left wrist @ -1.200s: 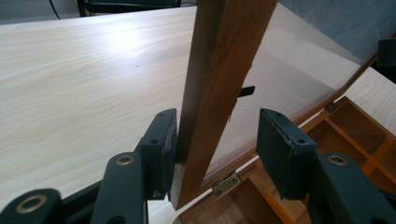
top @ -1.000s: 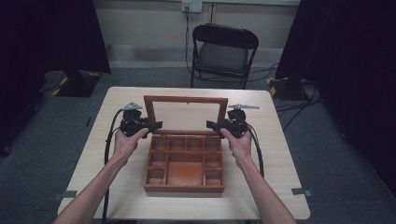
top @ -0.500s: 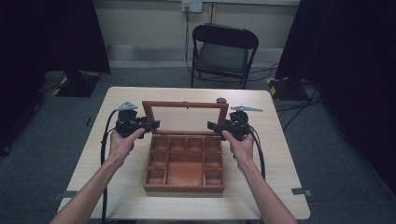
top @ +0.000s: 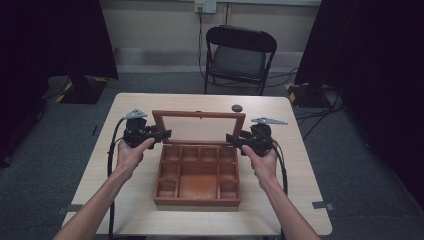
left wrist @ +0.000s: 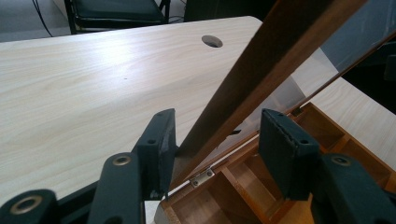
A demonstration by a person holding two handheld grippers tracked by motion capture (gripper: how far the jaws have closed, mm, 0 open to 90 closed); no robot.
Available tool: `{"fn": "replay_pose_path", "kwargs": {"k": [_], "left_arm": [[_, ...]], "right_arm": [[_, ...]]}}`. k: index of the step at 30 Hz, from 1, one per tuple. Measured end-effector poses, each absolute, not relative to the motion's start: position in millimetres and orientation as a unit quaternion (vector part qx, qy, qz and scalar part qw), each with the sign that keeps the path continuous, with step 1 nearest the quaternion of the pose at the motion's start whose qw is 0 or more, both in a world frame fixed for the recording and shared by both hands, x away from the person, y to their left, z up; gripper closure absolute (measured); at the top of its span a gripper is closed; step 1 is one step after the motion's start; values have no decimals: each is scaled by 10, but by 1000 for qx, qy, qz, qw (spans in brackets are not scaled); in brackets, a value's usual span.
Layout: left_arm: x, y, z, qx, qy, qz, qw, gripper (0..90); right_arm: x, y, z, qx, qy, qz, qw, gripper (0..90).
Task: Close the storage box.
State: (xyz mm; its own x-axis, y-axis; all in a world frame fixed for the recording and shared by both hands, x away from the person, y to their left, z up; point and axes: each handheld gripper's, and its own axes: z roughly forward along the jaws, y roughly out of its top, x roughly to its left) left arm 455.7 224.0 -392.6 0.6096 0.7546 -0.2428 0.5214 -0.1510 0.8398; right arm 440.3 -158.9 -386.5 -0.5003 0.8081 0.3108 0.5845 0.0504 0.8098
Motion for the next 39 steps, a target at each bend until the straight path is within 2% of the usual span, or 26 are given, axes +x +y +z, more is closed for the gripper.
{"fn": "replay_pose_path", "kwargs": {"k": [6,13,22,33,39], "left_arm": [[4524,2246,-3916,752,421,116,494,463],[4463,2271,-3927,750,414,107,504,425],[4342,2279,-3854,744,406,120,517,408],[4284,2328,-3875,740,405,124,523,430],[4275,2277,-3892,746,402,127,516,367]], "right_arm": [[4434,-1581,-3888,493,714,482,119,330],[4406,-1573,-3903,498,716,475,116,386],[4380,-1580,-3916,495,719,475,110,372],[4413,-1526,-3935,489,727,468,115,355],[4399,-1554,-3964,491,724,474,102,351]]}}
